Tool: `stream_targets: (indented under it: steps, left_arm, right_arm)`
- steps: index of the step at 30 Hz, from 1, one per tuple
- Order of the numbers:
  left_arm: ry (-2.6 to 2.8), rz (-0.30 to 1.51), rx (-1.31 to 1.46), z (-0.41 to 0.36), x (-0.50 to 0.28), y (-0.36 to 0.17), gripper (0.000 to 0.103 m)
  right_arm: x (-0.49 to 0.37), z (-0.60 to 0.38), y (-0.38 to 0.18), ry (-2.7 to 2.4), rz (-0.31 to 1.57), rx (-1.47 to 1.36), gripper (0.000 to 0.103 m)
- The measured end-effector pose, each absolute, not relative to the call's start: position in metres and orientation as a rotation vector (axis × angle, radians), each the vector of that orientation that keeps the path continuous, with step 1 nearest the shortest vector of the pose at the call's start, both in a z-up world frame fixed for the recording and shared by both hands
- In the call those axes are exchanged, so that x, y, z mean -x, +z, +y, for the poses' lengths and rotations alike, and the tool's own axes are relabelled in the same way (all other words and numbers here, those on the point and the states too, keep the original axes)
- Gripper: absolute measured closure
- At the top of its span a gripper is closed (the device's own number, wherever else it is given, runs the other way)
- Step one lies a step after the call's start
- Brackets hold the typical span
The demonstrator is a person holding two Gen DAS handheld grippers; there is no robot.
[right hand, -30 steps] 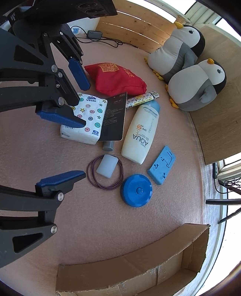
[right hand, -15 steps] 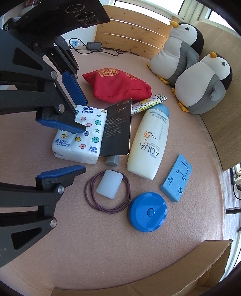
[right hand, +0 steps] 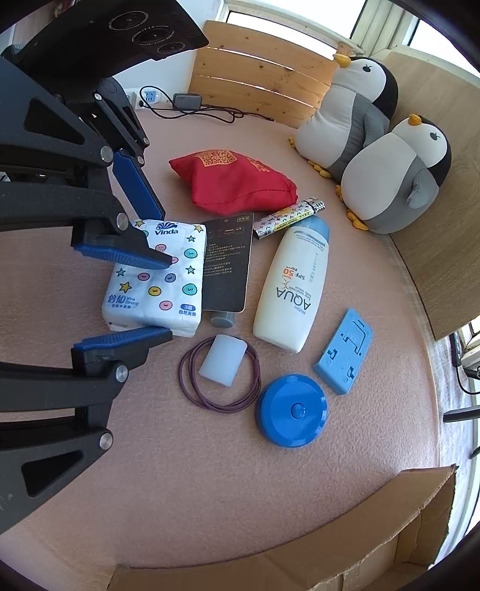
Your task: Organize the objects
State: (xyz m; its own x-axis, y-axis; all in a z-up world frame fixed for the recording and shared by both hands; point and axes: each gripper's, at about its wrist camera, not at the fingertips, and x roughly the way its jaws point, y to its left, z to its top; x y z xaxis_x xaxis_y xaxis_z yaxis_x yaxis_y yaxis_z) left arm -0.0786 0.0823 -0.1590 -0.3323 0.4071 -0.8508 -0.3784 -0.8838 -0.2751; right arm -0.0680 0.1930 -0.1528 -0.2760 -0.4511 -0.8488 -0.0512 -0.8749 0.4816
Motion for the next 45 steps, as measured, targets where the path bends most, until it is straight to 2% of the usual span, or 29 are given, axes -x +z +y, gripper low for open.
stream_targets:
  steps: [9,19,28,34,35,38,39,40,42,45]
  left_arm:
    - [2.253,-0.023,1.321,0.116,0.071,-0.117,0.071]
    - [2.213,0.025,1.173,0.205,0.075,-0.079,0.071]
    - [2.132,0.060,1.132,0.290,0.083,-0.078,0.071]
    - [2.108,0.085,1.130,0.321,0.085,-0.082,0.070]
    - [2.111,0.091,1.134,0.322,0.084,-0.081,0.069]
    - [2.114,0.099,1.160,0.322,0.084,-0.086,0.057]
    - [2.124,0.101,1.165,0.318,0.084,-0.088,0.050]
    - [2.133,0.100,1.167,0.315,0.083,-0.088,0.046]
    - [2.157,0.100,1.175,0.304,0.082,-0.088,0.042]
    - [2.214,0.121,1.182,0.281,0.080,-0.089,0.041]
  right_arm:
    - [0.048,0.223,-0.116,-2.323,-0.634,-1.610,0.073]
    - [0.024,0.297,-0.073,-2.507,-0.657,-1.505,0.073]
    - [0.013,0.377,-0.070,-2.623,-0.747,-1.502,0.073]
    - [0.009,0.409,-0.069,-2.657,-0.755,-1.498,0.073]
    - [0.009,0.411,-0.069,-2.661,-0.747,-1.500,0.073]
    - [0.008,0.415,-0.068,-2.691,-0.725,-1.490,0.072]
    - [0.009,0.414,-0.067,-2.699,-0.713,-1.490,0.068]
    - [0.010,0.413,-0.066,-2.709,-0.695,-1.487,0.059]
    - [0.009,0.407,-0.062,-2.736,-0.637,-1.475,0.049]
    - [0.010,0.396,-0.056,-2.756,-0.528,-1.464,0.046]
